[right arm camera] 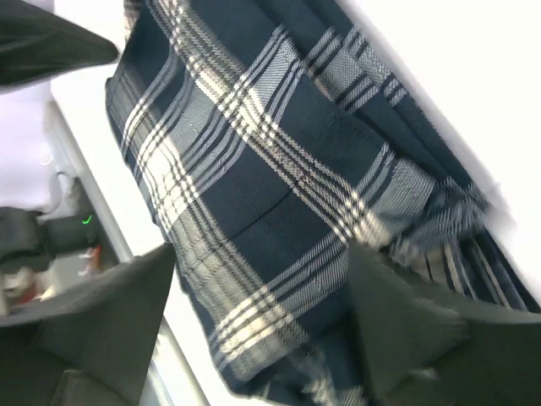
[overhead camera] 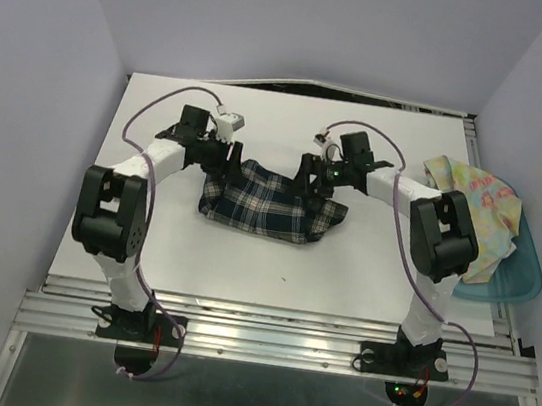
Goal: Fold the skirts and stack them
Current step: Fold the skirt, then neatly place the folded skirt to the corner, then grab the skirt from the pile
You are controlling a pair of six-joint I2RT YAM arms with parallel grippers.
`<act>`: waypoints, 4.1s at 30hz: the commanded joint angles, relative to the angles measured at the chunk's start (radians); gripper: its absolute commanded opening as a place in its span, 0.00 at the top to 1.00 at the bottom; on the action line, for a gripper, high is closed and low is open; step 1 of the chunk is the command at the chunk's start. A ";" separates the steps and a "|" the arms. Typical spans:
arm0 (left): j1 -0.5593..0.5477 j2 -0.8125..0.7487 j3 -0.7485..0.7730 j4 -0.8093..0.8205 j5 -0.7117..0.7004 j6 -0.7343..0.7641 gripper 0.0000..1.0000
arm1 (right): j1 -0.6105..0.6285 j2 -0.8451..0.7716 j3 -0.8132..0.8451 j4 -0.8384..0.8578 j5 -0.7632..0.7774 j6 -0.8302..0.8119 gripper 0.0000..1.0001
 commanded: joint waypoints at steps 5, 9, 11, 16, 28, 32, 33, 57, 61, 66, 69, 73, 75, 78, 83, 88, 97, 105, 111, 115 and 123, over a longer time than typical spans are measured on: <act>-0.194 -0.508 0.005 0.026 -0.523 0.075 0.01 | -0.016 -0.413 0.040 -0.125 0.214 -0.098 0.00; -0.210 -0.584 0.010 -0.030 -0.548 -0.104 0.01 | -0.038 -0.525 0.024 -0.218 0.319 -0.153 0.00; -0.190 -0.585 0.018 -0.055 -0.435 -0.063 0.01 | -0.047 -0.565 0.006 -0.235 0.380 -0.165 0.00; -0.294 -0.598 -0.039 -0.035 -0.482 -0.109 0.01 | -0.132 -0.645 -0.069 -0.294 0.420 -0.198 0.00; -0.451 -0.293 -0.071 0.002 -0.625 -0.296 0.09 | -0.268 -0.700 -0.157 -0.329 0.417 -0.215 0.00; -0.489 -0.143 0.019 -0.023 -0.637 -0.296 0.09 | -0.277 -0.686 -0.154 -0.329 0.415 -0.215 0.00; -0.495 -0.112 0.039 -0.047 -0.637 -0.296 0.09 | -0.277 -0.682 -0.151 -0.331 0.420 -0.215 0.00; 0.160 0.683 1.085 -0.575 -0.550 0.243 0.12 | -0.286 -0.580 -0.109 -0.361 0.408 -0.253 0.00; 0.223 0.699 1.133 -0.517 -0.537 0.320 0.08 | -0.286 -0.583 -0.125 -0.360 0.405 -0.254 0.00; 0.226 0.693 1.130 -0.442 -0.559 0.331 0.07 | -0.286 -0.580 -0.126 -0.360 0.403 -0.253 0.00; 0.226 0.656 1.104 -0.396 -0.561 0.330 0.05 | -0.286 -0.586 -0.118 -0.361 0.411 -0.254 0.00; 0.227 0.559 1.112 -0.333 -0.565 0.334 0.02 | -0.286 -0.600 -0.088 -0.372 0.438 -0.262 0.00; 0.229 0.475 1.133 -0.305 -0.553 0.333 0.02 | -0.295 -0.605 -0.071 -0.375 0.467 -0.265 0.00; 0.227 0.334 1.141 -0.262 -0.536 0.322 0.01 | -0.305 -0.606 -0.028 -0.378 0.483 -0.267 0.00; 0.197 0.122 1.074 -0.201 -0.541 0.360 0.01 | -0.324 -0.596 0.058 -0.429 0.524 -0.325 0.00; 0.105 -0.083 0.908 -0.305 -0.479 0.379 0.02 | -0.413 -0.547 0.194 -0.539 0.642 -0.394 0.00; -0.098 -0.464 0.362 -0.242 -0.430 0.285 0.01 | -0.771 -0.429 0.307 -0.683 0.722 -0.598 0.00; -0.125 -0.516 0.271 -0.253 -0.441 0.237 0.01 | -0.894 -0.327 0.150 -0.682 0.719 -0.721 0.02; -0.125 -0.504 0.254 -0.254 -0.435 0.227 0.01 | -0.894 -0.255 0.024 -0.624 0.675 -0.707 0.08; -0.125 -0.493 0.259 -0.256 -0.436 0.222 0.01 | -0.894 -0.220 -0.026 -0.545 0.702 -0.696 0.23; -0.125 -0.472 0.262 -0.254 -0.432 0.202 0.01 | -0.894 -0.241 0.044 -0.541 0.745 -0.702 0.93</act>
